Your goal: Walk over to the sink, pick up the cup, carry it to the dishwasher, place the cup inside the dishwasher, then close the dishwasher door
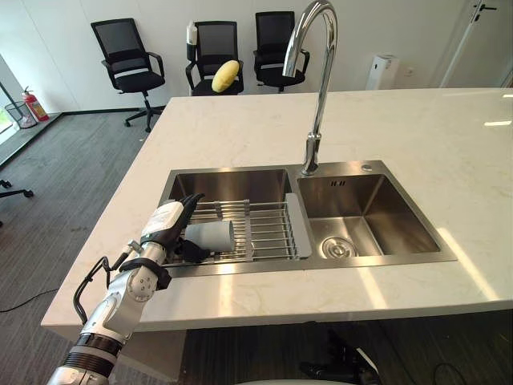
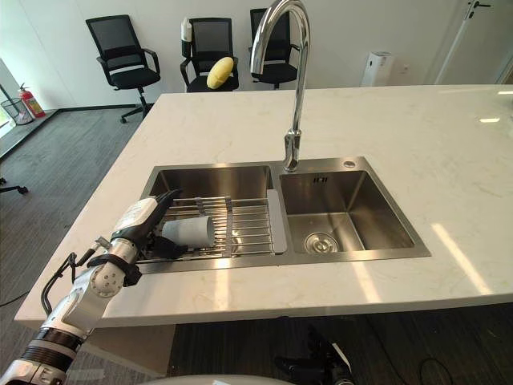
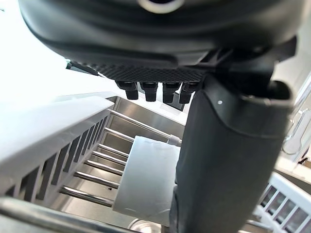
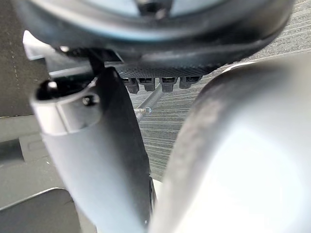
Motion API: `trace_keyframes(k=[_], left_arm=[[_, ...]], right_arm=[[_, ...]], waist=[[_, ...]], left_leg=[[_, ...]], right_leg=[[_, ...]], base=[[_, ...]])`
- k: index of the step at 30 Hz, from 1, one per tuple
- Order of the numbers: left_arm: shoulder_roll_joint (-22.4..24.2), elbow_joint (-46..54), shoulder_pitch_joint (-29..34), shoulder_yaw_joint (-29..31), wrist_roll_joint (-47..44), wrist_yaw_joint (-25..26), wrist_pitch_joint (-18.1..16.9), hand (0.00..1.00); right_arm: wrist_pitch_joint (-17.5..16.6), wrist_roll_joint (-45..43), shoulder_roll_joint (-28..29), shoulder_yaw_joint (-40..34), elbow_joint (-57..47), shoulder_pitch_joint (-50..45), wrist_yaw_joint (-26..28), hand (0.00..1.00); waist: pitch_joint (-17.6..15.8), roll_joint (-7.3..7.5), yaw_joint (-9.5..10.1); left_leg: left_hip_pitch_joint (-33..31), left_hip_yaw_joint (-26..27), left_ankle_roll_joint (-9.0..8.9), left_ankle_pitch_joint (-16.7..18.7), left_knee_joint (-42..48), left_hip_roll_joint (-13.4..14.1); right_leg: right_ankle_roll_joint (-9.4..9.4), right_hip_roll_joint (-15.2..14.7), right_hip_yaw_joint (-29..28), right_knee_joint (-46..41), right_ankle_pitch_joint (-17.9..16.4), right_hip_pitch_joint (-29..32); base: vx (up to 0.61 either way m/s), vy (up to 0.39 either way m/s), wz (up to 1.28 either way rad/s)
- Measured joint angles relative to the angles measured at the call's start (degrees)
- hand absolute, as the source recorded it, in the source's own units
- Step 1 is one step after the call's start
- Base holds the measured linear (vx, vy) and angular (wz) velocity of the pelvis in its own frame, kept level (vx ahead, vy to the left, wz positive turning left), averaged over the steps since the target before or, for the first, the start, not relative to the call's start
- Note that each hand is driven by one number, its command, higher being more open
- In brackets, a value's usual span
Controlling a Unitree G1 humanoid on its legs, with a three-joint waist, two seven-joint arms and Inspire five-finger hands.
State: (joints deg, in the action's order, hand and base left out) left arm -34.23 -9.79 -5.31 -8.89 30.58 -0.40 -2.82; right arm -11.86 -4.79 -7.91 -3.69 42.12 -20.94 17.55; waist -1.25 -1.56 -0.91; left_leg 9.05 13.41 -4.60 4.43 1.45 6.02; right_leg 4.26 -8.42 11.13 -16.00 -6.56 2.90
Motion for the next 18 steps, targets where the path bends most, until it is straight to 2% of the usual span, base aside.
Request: trace_keyframes(k=[12, 13, 18], left_arm=[[-1.87, -2.33, -5.20, -4.07, 1.12, -5.25, 0.59, 1.00], [-1.87, -2.34, -5.61, -4.51, 1.10, -6.02, 0.64, 0.00], [-1.99, -2.45, -6.68, -6.77, 0.89, -8.29, 1.29, 0.00]], right_arm=[[0.55, -0.01, -0.05, 0.58, -1.54, -0.59, 0.13, 1.00], [0.55, -0.01, -0.05, 0.59, -1.73, -0.59, 0.13, 1.00], [0.55, -0.01, -0.07, 0.70, -1.98, -0.58, 0.13, 1.00]], waist=[[-1.33, 0.11, -0.19], [-1.35, 0.12, -0.33], [-1.38, 0.17, -0.91]], left_leg=[[0.52, 0.60, -0.02, 0.02, 0.00, 0.16], [0.55, 0.66, -0.04, 0.04, 0.01, 0.20], [0.64, 1.17, -0.15, 0.32, 0.28, 0.29]], right_leg=[[0.01, -0.06, -0.29, -0.18, 0.00, -0.17], [0.01, -0.05, -0.31, -0.19, 0.00, -0.17], [0.01, 0.04, -0.72, -0.29, 0.00, -0.14]], base=[[0.00, 0.000, -0.01], [0.00, 0.000, 0.00], [0.00, 0.001, -0.04]])
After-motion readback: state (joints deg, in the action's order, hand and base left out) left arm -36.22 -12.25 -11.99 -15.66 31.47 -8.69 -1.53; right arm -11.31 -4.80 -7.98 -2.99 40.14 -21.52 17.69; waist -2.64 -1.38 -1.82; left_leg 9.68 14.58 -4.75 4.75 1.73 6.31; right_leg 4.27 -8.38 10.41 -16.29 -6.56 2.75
